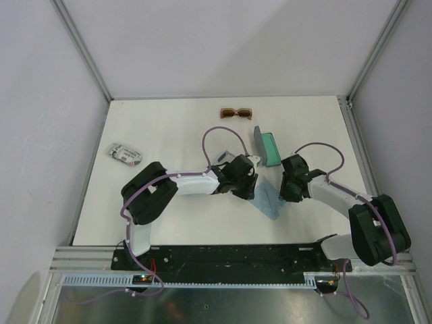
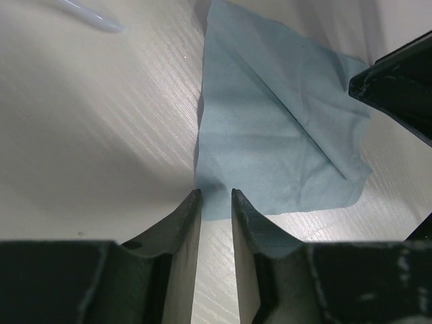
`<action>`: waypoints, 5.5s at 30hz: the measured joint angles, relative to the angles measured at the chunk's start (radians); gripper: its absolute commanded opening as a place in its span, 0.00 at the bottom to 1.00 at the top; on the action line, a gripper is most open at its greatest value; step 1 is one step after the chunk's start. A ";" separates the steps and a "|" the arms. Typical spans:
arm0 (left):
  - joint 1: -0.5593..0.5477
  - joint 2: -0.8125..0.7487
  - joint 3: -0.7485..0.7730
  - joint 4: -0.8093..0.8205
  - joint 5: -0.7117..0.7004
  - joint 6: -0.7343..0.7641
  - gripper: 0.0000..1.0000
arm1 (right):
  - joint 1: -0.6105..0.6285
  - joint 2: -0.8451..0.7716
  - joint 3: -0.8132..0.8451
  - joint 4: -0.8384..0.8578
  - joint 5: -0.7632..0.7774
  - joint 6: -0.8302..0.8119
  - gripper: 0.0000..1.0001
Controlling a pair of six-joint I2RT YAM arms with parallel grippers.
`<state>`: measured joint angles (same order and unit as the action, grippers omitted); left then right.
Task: Organize the sunglasses
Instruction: Smooth out the glasses cleaning cloth at the center of the board, then move the glasses cleaning cloth to the center of the board, then pick up the corner of the glasses cleaning cloth from the center of the board, then fold the glasses cleaning cloth at the center of the board.
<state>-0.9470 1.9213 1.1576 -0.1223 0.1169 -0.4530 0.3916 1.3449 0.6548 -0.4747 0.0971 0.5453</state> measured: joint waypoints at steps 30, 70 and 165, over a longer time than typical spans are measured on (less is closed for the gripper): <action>0.029 0.006 -0.006 0.011 0.018 0.030 0.00 | -0.088 -0.040 0.014 -0.019 0.093 -0.025 0.41; 0.116 0.001 0.023 -0.069 0.026 0.203 0.00 | 0.017 0.397 0.354 0.183 -0.026 -0.108 0.26; 0.023 -0.058 0.079 -0.206 -0.008 0.227 0.00 | 0.029 0.205 0.289 0.074 -0.006 -0.113 0.00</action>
<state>-0.9241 1.8637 1.2366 -0.3286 0.1085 -0.2264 0.4210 1.5497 0.9436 -0.4011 0.0914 0.4324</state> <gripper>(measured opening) 0.004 0.010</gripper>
